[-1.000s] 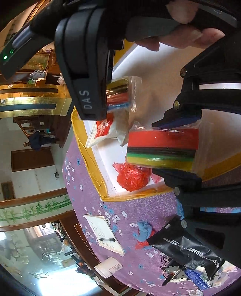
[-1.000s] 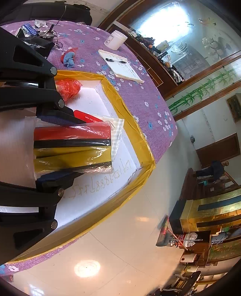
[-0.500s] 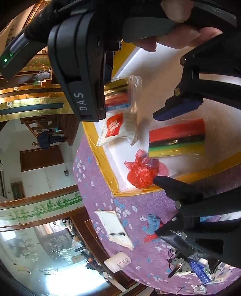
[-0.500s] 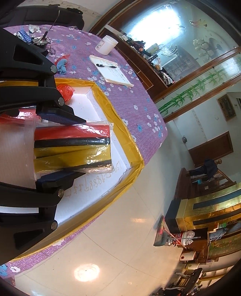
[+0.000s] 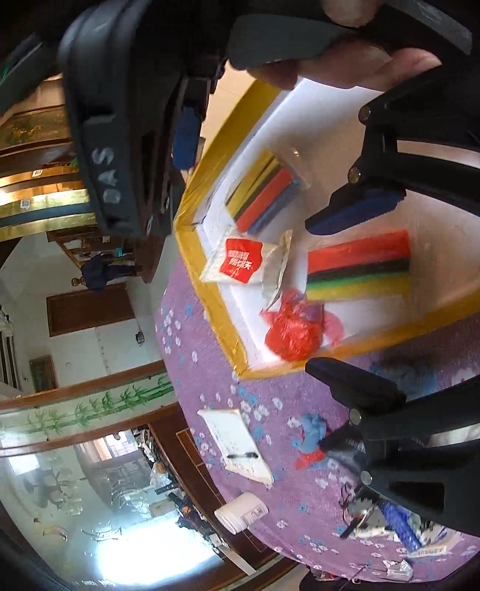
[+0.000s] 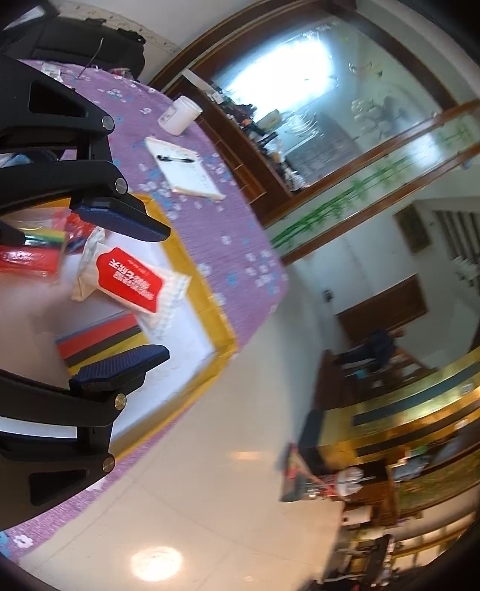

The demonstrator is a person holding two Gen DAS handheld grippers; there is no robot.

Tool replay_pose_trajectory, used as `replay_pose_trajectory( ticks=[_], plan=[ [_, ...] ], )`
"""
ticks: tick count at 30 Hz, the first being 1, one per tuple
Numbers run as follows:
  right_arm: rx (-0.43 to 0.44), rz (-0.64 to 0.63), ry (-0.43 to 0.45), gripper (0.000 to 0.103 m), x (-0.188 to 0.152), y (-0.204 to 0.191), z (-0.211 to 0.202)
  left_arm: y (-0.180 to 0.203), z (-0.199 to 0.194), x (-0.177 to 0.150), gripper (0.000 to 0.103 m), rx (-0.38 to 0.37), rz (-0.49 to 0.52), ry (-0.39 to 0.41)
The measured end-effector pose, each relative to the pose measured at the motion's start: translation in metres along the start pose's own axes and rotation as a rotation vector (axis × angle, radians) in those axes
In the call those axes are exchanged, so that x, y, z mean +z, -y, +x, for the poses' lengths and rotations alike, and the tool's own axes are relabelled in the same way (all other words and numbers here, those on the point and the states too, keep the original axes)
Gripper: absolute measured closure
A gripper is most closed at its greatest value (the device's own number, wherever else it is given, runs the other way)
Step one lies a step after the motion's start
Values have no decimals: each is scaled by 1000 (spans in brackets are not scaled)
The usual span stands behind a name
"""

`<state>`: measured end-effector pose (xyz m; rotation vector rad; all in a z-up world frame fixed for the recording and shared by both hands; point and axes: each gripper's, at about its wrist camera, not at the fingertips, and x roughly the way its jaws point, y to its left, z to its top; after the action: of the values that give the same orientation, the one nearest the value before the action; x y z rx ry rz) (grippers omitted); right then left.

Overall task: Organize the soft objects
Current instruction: 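Carry both sponge packs to the box, lower them in, open both tools, then grasp the white Face tissue pack with the left tool while the right tool grasps the white towel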

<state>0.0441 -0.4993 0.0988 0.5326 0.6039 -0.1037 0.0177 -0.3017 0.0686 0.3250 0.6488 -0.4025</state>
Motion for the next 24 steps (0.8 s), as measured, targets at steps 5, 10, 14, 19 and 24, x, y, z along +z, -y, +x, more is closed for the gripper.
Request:
replay_pose_trajectory(
  ticks=[5,10,14,19,24],
  plan=[
    [63,-78,50,41,-3,-20,-8,-22,-18,3,35,39,-36,4],
    [141,-108,61,41,-9,-33,-11,-50,-38,-5,34,45,-95,1],
    [227,-125,68,41,-16,-45,-14,-79,-55,-20,34,71,-135,-20],
    [334,-258,33,41,-38,-82,-17,-122,-75,-43,34,66,-232,-36],
    [461,-338,-132,41,-75,-123,-2,-182,-104,-77,34,135,-364,-26]
  ],
)
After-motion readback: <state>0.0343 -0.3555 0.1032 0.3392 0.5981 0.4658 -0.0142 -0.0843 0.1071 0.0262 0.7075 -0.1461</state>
